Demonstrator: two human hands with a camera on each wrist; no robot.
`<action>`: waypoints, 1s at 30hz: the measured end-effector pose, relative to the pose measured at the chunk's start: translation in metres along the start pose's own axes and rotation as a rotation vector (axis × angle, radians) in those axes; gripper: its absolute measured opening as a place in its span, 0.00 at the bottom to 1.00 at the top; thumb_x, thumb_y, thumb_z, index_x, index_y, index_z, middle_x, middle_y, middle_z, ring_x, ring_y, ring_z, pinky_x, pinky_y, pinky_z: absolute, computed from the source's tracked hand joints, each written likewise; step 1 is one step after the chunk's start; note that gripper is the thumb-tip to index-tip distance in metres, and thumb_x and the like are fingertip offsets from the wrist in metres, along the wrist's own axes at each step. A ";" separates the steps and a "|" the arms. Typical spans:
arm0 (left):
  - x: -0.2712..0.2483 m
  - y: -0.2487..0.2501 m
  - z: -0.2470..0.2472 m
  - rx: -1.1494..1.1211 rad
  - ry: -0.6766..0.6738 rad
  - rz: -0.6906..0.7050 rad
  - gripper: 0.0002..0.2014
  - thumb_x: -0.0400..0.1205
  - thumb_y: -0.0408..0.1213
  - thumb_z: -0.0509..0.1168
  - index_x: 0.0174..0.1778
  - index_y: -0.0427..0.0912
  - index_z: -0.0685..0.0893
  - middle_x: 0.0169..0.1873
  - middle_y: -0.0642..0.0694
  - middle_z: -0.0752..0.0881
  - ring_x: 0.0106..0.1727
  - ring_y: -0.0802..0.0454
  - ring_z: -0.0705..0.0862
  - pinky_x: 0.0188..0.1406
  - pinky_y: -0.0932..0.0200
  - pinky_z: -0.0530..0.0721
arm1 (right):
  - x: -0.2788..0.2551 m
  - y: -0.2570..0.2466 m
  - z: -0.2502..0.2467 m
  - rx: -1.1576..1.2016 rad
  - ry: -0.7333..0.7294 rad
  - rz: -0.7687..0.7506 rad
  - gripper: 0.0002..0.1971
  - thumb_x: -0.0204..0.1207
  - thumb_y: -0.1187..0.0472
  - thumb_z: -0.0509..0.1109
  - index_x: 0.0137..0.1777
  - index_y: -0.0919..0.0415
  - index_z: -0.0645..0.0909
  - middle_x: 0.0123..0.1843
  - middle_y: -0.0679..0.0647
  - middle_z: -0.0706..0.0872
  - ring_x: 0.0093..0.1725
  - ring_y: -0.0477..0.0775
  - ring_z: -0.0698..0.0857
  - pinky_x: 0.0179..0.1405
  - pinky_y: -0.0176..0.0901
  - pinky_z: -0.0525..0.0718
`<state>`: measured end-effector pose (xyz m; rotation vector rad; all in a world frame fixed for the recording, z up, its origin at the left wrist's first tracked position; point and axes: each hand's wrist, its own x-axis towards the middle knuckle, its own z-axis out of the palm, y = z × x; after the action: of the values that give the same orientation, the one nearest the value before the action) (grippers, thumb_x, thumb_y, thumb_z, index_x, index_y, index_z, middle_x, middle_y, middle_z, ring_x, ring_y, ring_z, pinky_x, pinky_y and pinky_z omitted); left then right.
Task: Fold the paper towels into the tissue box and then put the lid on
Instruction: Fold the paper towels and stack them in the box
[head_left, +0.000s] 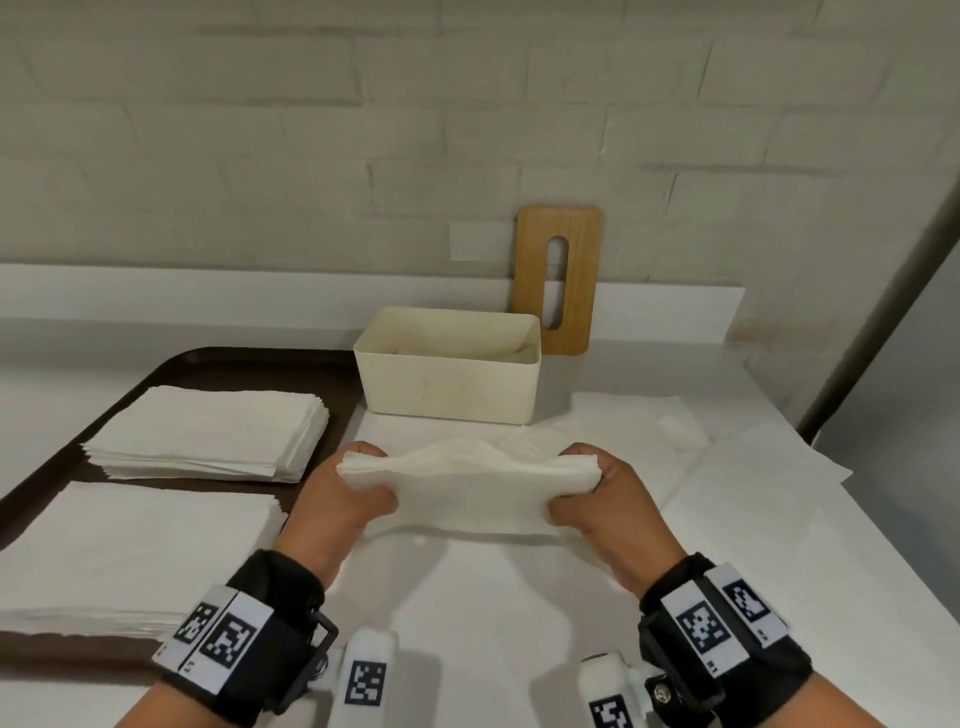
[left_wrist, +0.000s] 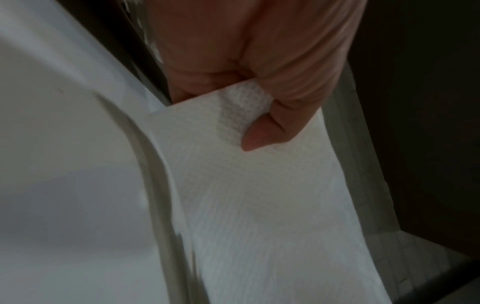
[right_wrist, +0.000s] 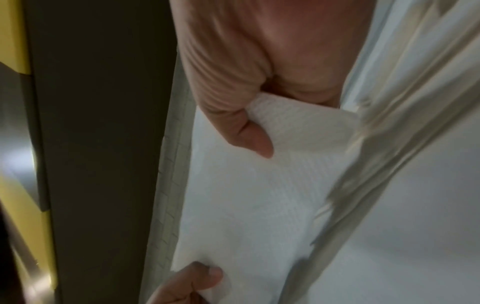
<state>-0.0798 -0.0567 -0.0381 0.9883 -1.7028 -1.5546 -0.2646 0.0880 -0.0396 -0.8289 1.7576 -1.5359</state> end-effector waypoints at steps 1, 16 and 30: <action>0.000 -0.002 -0.002 0.032 -0.023 -0.027 0.13 0.58 0.25 0.66 0.37 0.42 0.79 0.35 0.43 0.81 0.41 0.45 0.80 0.42 0.56 0.77 | 0.000 0.002 -0.001 -0.026 -0.008 0.019 0.14 0.52 0.76 0.69 0.28 0.54 0.76 0.27 0.50 0.75 0.28 0.50 0.74 0.25 0.36 0.70; 0.100 0.103 -0.010 0.329 0.258 0.323 0.20 0.74 0.27 0.71 0.50 0.43 0.66 0.33 0.50 0.76 0.34 0.49 0.77 0.33 0.60 0.76 | 0.087 -0.100 -0.014 -0.235 0.256 -0.238 0.16 0.66 0.66 0.78 0.44 0.57 0.72 0.49 0.56 0.85 0.50 0.57 0.85 0.51 0.57 0.86; 0.209 0.065 0.012 1.267 -0.100 -0.005 0.22 0.82 0.28 0.52 0.72 0.45 0.74 0.75 0.43 0.70 0.76 0.43 0.68 0.77 0.44 0.63 | 0.198 -0.065 0.012 -1.054 0.122 -0.136 0.06 0.76 0.58 0.65 0.50 0.51 0.82 0.55 0.49 0.85 0.58 0.56 0.83 0.50 0.41 0.72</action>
<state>-0.2077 -0.2266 0.0167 1.4456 -2.7735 -0.3473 -0.3689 -0.0861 0.0105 -1.3616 2.6574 -0.6318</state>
